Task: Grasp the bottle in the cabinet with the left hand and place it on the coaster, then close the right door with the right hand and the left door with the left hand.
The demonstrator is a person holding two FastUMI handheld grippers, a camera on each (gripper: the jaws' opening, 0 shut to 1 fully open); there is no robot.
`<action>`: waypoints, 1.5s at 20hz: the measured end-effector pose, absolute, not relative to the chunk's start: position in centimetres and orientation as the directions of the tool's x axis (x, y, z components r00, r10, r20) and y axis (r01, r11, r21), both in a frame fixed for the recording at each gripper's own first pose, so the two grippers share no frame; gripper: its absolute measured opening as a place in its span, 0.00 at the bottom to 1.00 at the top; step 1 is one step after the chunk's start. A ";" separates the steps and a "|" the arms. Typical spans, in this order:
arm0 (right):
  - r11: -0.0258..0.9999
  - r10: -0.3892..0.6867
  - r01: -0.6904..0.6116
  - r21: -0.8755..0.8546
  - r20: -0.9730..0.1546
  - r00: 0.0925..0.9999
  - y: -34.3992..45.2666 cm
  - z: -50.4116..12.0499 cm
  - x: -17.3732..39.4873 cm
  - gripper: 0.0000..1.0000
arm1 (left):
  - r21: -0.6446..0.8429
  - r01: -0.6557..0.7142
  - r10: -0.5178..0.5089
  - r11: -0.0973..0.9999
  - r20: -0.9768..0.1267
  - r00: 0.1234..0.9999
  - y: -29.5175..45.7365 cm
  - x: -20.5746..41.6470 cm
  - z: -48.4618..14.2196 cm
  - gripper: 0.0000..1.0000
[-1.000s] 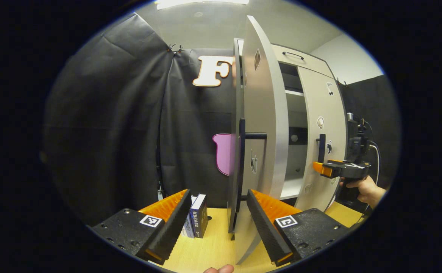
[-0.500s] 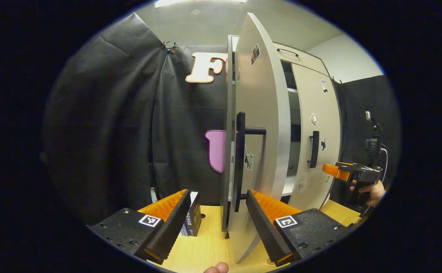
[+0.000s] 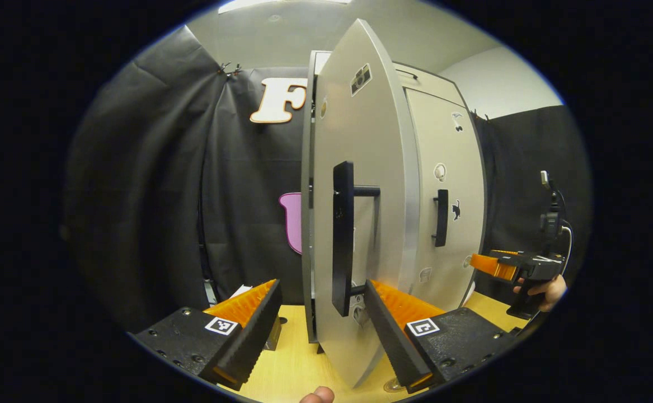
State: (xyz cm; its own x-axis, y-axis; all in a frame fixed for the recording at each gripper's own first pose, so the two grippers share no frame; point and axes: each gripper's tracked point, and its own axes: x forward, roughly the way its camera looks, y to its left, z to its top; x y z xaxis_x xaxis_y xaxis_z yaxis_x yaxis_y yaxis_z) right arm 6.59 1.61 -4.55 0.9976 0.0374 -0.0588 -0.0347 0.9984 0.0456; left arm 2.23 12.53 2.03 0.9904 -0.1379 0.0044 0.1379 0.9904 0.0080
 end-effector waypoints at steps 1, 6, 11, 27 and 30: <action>0.998 0.035 -0.032 0.049 -0.063 0.997 1.3 -4.7 6.4 1.00 | 0.001 0.143 -0.143 0.990 0.004 0.990 12.0 2.4 1.9 0.94; 0.998 0.016 -0.011 0.066 -0.082 0.996 -0.7 -5.1 5.1 1.00 | -0.019 0.165 -0.164 0.986 0.009 0.986 9.2 3.2 1.9 0.94; 0.997 0.000 0.007 0.070 -0.106 0.994 -2.2 -5.6 4.5 1.00 | -0.001 0.176 -0.176 0.984 0.008 0.984 6.2 5.1 1.9 1.00; 0.999 -0.037 0.041 0.022 -0.156 0.987 -6.2 -6.2 1.7 1.00 | -0.006 0.199 -0.199 0.980 0.025 0.980 -2.6 15.3 1.7 1.00; 1.000 -0.024 0.026 0.012 -0.138 0.990 -5.5 -5.0 1.5 1.00 | -0.022 0.188 -0.188 0.982 0.014 0.982 -3.3 16.8 1.5 1.00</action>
State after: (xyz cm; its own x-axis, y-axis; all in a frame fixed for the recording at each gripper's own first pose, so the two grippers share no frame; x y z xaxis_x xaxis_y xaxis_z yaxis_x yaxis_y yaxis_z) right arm 1.48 -5.52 -4.97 0.9901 -0.0237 -0.1381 0.0257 0.9996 0.0123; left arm 16.82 -3.35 1.48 0.9822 -0.1875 0.0138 0.1878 0.9820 -0.0221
